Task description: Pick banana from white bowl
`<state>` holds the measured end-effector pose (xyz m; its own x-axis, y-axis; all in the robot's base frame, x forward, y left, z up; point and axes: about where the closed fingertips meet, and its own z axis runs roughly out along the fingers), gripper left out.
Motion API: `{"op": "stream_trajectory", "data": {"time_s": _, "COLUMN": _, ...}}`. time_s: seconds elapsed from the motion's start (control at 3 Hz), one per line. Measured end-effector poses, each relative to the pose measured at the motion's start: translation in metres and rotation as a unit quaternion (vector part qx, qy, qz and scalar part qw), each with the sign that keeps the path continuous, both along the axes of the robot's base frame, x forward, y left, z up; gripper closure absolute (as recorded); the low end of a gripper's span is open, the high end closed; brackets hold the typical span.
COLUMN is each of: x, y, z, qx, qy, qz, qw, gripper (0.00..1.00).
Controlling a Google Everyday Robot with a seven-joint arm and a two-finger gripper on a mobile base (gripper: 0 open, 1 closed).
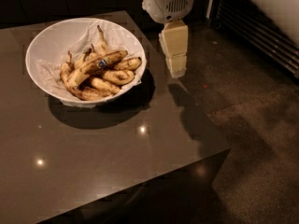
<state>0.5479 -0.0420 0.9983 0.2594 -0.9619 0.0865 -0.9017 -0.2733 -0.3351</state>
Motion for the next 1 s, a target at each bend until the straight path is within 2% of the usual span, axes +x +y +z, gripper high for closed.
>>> {"op": "stream_trajectory", "data": {"time_s": 0.33, "x": 0.037, "y": 0.033, "z": -0.01, "qx": -0.015, "qy": 0.009, "qz": 0.04, "qw": 0.9991, "gripper": 0.0}}
{"op": "stream_trajectory", "data": {"time_s": 0.67, "x": 0.06, "y": 0.057, "z": -0.018, "qx": -0.018, "qy": 0.013, "qz": 0.065, "qw": 0.9976, "gripper": 0.0}}
{"op": "stream_trajectory", "data": {"time_s": 1.0, "x": 0.063, "y": 0.066, "z": -0.016, "qx": 0.003, "qy": 0.0, "qz": 0.081, "qw": 0.9967, "gripper": 0.0}}
